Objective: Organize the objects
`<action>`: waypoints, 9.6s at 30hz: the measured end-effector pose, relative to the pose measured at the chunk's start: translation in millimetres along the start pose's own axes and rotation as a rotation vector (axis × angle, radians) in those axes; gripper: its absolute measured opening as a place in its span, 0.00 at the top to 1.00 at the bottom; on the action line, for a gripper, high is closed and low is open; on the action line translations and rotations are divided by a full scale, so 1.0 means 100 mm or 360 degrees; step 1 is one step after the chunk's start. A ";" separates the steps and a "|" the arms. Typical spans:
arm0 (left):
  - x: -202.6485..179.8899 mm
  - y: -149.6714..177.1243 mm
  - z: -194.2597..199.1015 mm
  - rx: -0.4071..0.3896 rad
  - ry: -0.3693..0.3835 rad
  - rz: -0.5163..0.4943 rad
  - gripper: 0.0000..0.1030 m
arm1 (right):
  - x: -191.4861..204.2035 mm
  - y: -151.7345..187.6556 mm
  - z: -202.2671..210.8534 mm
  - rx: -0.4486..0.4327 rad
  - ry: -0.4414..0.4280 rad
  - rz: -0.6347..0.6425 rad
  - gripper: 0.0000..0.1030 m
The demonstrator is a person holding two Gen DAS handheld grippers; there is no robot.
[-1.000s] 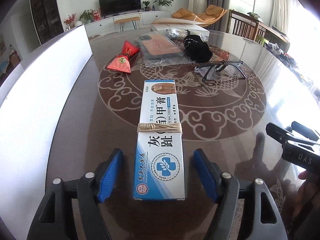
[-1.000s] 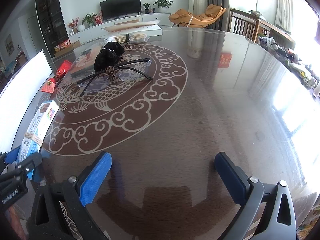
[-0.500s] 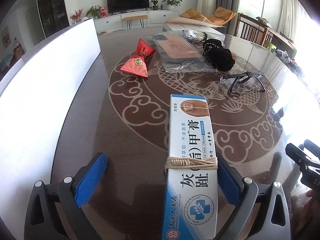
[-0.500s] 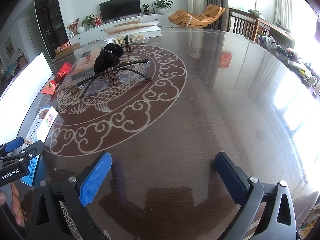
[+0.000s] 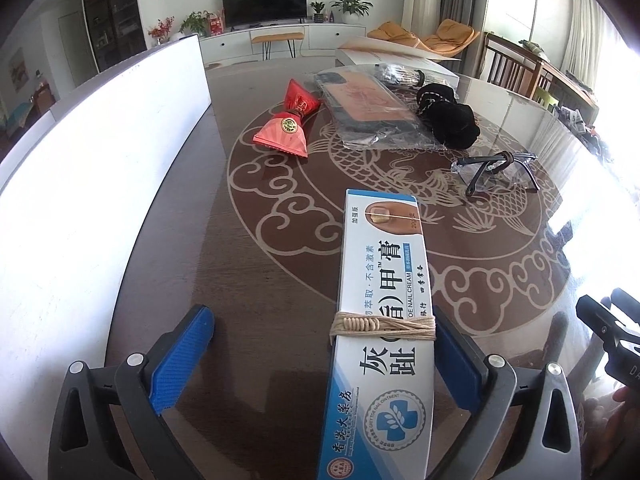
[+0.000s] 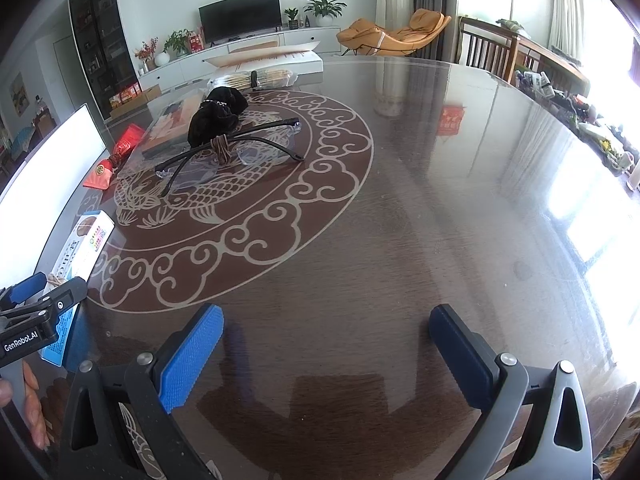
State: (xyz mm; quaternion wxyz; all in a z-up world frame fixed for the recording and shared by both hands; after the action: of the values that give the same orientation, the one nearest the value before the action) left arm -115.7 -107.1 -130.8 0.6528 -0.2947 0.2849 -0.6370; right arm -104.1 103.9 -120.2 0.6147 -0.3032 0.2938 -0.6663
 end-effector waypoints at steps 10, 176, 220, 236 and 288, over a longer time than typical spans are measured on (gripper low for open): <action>0.00 0.00 0.00 -0.0001 -0.0001 0.0000 0.00 | 0.00 0.00 0.00 0.0000 -0.0002 -0.0001 0.00; 0.00 -0.02 -0.01 -0.0003 -0.0032 0.0028 0.00 | 0.32 0.01 -0.10 0.0040 -0.0049 0.0154 0.00; 0.00 -0.02 -0.01 -0.0003 -0.0032 0.0028 0.00 | 0.32 0.01 -0.10 0.0039 -0.0052 0.0155 0.00; 0.00 -0.02 -0.01 -0.0002 -0.0032 0.0028 0.00 | 0.32 0.01 -0.10 0.0039 -0.0055 0.0153 0.00; 0.02 0.02 0.03 0.0031 0.0042 -0.0037 0.00 | 0.77 -1.08 -0.80 -0.0055 -0.0322 0.0199 0.01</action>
State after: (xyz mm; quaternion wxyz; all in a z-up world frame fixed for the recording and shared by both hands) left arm -112.4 -108.5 -130.2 0.6445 -0.2832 0.2838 -0.6510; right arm -238.8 36.7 -85.7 0.6762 -0.3606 0.2601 -0.5873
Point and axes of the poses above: each gripper's, at about its wrist camera, not at the fingertips, and z roughly against the way its jaws point, x to its left, y to its underside, the point moved 6 cm from there along -z, roughly the way its jaws point, and after that the axes turned 13 degrees about -x, right-handed, at the moved point
